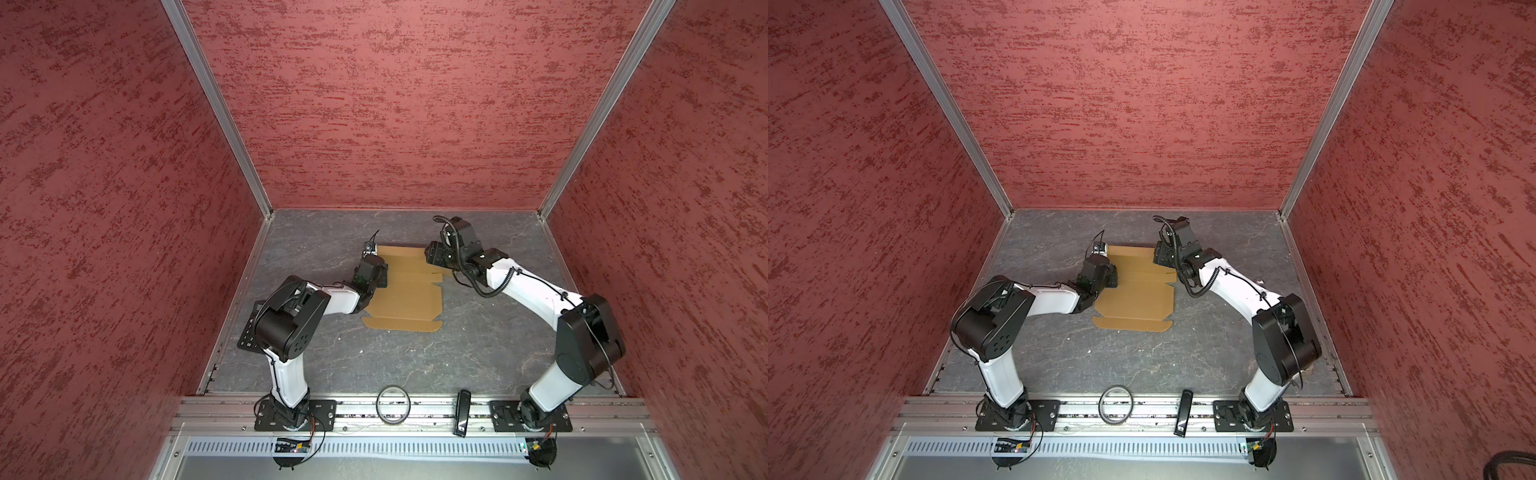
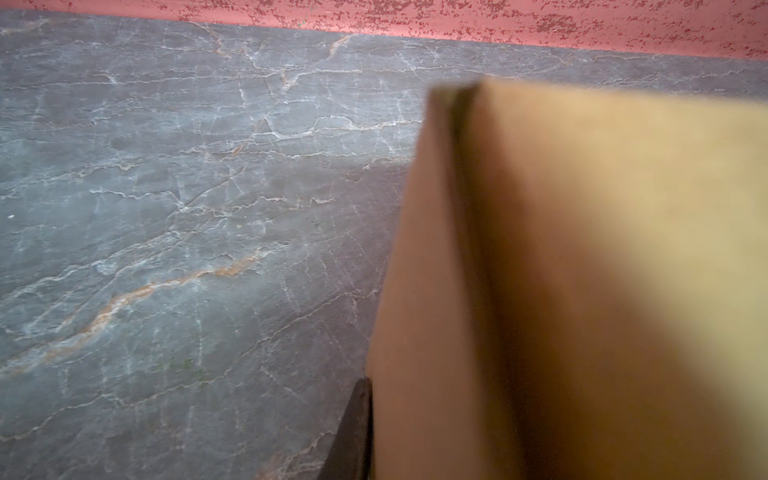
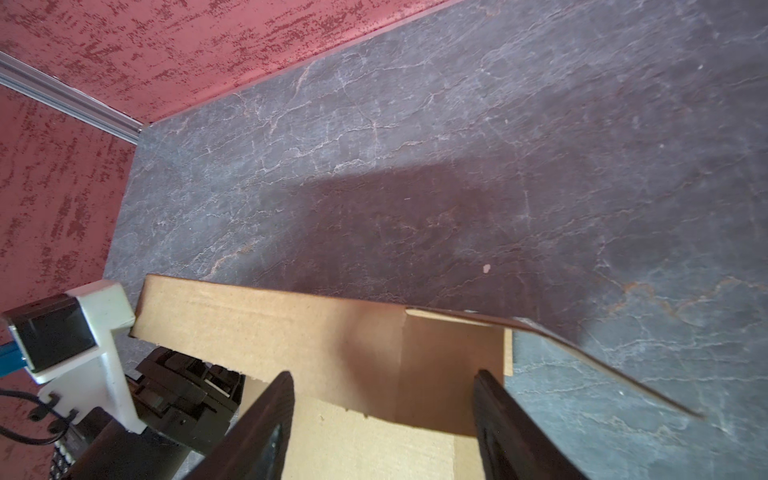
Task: Fold the paper box
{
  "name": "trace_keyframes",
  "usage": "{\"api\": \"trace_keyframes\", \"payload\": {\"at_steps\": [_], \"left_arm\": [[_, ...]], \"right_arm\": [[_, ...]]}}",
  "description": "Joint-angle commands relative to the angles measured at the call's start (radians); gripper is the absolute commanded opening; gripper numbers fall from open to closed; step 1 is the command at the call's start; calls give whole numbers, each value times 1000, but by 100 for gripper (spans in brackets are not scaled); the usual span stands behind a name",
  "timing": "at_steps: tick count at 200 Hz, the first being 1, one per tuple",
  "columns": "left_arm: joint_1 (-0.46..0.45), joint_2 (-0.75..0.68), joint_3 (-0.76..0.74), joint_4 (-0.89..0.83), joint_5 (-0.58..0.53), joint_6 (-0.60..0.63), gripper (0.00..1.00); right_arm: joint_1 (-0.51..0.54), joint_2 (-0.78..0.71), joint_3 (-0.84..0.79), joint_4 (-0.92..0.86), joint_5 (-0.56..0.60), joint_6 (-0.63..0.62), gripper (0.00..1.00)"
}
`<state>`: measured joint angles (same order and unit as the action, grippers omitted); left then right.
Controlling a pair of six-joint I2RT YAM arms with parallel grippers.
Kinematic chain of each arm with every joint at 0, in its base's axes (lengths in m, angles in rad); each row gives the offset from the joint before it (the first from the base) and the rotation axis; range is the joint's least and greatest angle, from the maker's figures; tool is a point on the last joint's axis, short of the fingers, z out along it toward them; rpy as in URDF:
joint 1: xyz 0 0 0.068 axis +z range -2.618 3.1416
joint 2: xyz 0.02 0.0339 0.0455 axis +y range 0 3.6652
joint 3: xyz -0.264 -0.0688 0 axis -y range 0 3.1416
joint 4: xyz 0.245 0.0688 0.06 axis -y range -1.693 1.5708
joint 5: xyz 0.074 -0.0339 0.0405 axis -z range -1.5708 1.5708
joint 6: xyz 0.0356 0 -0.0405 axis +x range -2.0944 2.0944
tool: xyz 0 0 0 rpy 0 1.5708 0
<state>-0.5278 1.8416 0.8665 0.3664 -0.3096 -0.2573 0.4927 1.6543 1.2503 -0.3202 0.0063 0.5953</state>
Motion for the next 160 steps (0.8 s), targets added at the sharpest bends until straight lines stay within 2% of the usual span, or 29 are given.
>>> {"api": "trace_keyframes", "payload": {"at_steps": [1, 77, 160], "left_arm": [[1, -18, -14, 9, 24, 8, 13], [1, -11, -11, 20, 41, 17, 12], [-5, -11, -15, 21, 42, 20, 12]], "right_arm": [[-8, 19, 23, 31, -31, 21, 67], [-8, 55, 14, 91, -90, 47, 62], [-9, 30, -49, 197, -124, 84, 39]]}}
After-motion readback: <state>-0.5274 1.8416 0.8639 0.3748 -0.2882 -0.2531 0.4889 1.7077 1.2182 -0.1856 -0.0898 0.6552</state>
